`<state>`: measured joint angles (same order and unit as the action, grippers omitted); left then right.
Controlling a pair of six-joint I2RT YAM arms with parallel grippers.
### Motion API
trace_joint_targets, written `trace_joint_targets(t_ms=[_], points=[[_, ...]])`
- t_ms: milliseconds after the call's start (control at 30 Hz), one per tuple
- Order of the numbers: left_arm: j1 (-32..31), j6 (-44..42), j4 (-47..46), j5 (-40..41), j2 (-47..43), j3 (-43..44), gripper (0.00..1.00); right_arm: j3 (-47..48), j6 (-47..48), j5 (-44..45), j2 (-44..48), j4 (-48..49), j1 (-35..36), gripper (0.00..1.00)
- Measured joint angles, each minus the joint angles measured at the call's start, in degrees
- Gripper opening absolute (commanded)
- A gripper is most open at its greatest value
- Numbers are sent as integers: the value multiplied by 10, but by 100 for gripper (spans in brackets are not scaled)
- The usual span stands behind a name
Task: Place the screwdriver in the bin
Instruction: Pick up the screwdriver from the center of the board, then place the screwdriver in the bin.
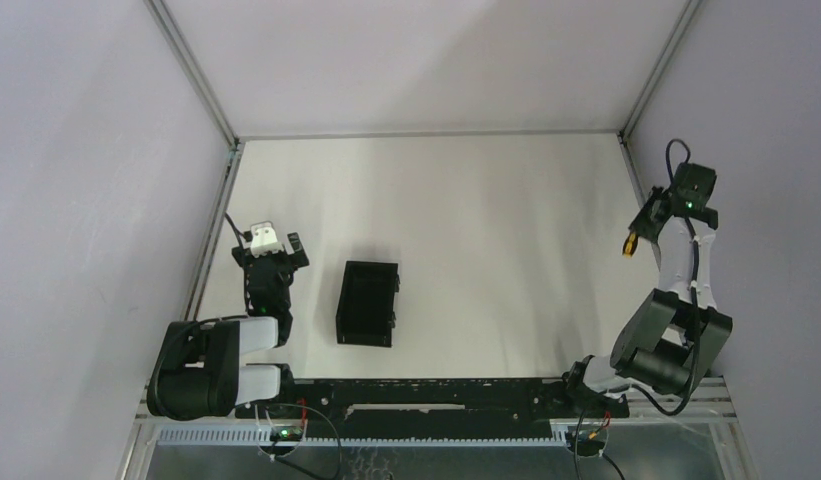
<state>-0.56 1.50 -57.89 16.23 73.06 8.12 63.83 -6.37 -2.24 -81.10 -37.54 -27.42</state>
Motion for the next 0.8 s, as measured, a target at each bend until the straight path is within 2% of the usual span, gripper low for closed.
trace_joint_targets(t_ms=[233,433,533,800], points=[[0,0,0,0,0,0,98,143,-48,-31,18,-22,52,0],[0,0,0,0,0,0,98,266,-91,-48,17,-49,133,0],[0,0,0,0,0,0,98,313,-117,-47,17,-51,200,0],[0,0,0,0,0,0,98,344,-182,19,3,-23,475,0]])
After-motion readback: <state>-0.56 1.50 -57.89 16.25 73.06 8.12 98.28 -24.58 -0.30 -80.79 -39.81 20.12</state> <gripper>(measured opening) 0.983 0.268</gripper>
